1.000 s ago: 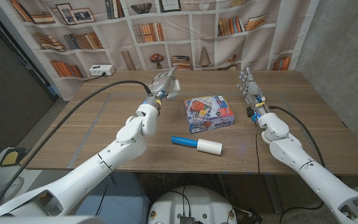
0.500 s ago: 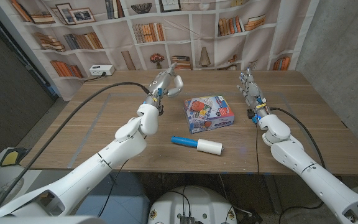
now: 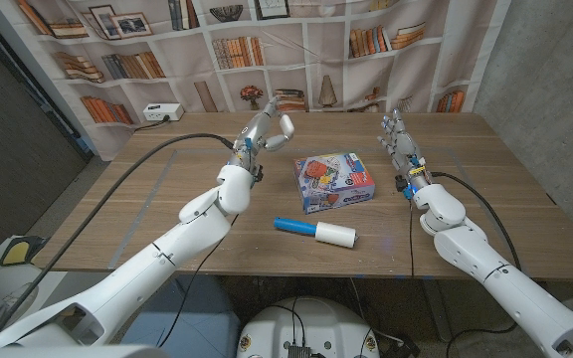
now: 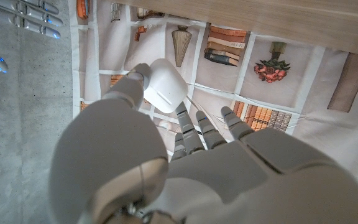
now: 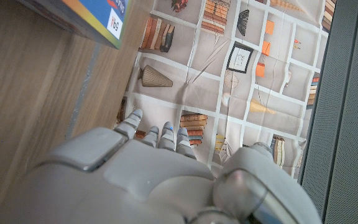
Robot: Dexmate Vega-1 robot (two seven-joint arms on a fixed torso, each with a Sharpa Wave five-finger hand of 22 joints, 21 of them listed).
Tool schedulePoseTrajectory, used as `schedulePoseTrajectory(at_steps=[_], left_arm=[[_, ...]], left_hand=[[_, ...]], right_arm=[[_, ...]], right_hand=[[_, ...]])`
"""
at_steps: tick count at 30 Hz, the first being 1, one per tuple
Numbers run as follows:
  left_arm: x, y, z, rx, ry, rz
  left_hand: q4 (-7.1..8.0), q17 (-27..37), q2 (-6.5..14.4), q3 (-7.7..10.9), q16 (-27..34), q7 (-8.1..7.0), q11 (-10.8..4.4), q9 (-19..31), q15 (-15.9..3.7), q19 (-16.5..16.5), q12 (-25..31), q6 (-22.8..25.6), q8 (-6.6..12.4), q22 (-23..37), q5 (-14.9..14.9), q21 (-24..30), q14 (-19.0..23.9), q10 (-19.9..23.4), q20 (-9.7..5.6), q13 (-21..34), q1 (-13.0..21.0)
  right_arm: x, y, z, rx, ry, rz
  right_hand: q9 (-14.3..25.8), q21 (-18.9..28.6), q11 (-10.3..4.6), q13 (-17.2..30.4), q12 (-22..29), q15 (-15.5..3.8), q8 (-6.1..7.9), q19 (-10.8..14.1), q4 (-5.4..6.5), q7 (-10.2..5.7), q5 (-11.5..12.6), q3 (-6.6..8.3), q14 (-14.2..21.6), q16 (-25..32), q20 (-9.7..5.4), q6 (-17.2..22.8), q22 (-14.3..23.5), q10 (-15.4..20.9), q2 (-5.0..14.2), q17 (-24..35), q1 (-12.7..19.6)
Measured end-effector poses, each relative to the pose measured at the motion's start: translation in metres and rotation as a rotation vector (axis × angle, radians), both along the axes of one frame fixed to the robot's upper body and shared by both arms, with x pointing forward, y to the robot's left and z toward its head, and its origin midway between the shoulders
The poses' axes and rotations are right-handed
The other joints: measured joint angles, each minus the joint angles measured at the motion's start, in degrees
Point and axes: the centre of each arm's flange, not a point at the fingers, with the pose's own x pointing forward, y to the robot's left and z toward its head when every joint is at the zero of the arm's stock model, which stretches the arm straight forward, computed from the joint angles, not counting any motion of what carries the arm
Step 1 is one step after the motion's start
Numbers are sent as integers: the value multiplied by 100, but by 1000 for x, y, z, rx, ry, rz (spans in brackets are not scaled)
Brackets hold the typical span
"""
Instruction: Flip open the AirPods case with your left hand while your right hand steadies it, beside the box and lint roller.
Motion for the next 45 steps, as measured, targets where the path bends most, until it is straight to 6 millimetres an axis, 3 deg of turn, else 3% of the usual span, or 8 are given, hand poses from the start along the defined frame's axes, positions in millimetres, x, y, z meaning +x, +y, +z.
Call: schedulePoseTrajectory(at_steps=[4, 7, 10, 14, 20, 37, 40, 45], left_arm=[[3, 2, 1, -43, 14, -46], [5, 3, 2, -75, 25, -81], [6, 4, 4, -97, 30, -113], [7, 3, 7, -112, 34, -147], [8, 2, 13, -136, 37, -217], [12, -4, 21, -257, 54, -436], [15, -4, 20, -277, 57, -460], [16, -5, 20, -306, 55, -502]], left_hand=[[0, 0, 0, 0, 0, -31, 0, 0, 0, 0, 0, 31, 0, 0, 0, 0, 0, 0, 0, 0, 0], [0, 0, -1, 0, 0, -31, 0, 0, 0, 0, 0, 31, 0, 0, 0, 0, 0, 0, 0, 0, 0], [0, 0, -1, 0, 0, -31, 0, 0, 0, 2, 0, 31, 0, 0, -1, 0, -1, 0, 2, 0, 0], [15, 0, -3, -32, 0, -31, 0, 0, 0, 31, 0, 31, 0, 0, 20, 0, -1, 0, 31, 0, 2], [15, 0, -12, -32, 0, -31, 0, 1, 0, 30, 0, 31, 0, 0, 20, 0, -1, 0, 31, 0, 8], [33, -1, -16, -50, 21, -61, 0, 1, -11, 30, 0, 123, 0, 0, 43, 0, 51, 0, 31, 0, -5], [25, 23, -15, -57, 21, -50, 0, 1, -13, 30, 0, 194, 21, -1, 43, 0, 57, 0, 31, 0, -5], [25, 28, 0, -57, 21, -61, 0, 2, -1, 61, 0, 205, 21, 0, 43, 0, 102, 0, 62, 0, -19]], right_arm=[[-3, 1, 1, -4, -7, 1], [-7, 3, 1, -9, -14, 3], [-10, 4, 2, -12, -20, 4], [-15, 5, 4, -20, -22, 0], [-21, 6, 6, -31, -12, -6], [-34, 17, 11, -49, 15, 22], [-36, 18, 12, -60, 24, 6], [-45, 21, 18, -83, 24, -8]], right_hand=[[0, 0, 21, 0, 40, 11, 0, 21, 0, 0, 0, 0, 11, 0, 21, 0, 0, 106, 0, 0, 0], [0, 1, 128, 23, 83, 116, 0, 23, 0, 0, -25, 0, 32, 37, 52, 0, 0, 210, 0, 0, 0], [0, 88, 231, 34, 114, 205, 0, 231, -16, 0, -25, 16, 244, 146, 145, 0, 30, 347, 0, 13, 0], [0, 88, 322, 95, 273, 294, 0, 401, -32, 0, -24, 32, 464, 231, 236, 0, 30, 720, 0, 64, 0], [0, 88, 393, 180, 442, 359, 0, 362, -56, -22, -23, 56, 547, 239, 323, -23, 30, 1153, 31, 93, 30], [0, 20, 428, 282, 442, 575, 0, 176, -142, -1, -45, 191, 367, 204, 336, -41, 29, 1172, 94, 93, 166], [30, 86, 398, 338, 484, 569, 24, 346, -190, 63, -67, 239, 399, 204, 175, 24, 29, 1280, 111, 92, 250], [31, 305, 419, 472, 506, 530, 24, 1040, -239, 61, -88, 314, 912, 406, 110, 22, 80, 1383, 122, 120, 334]])
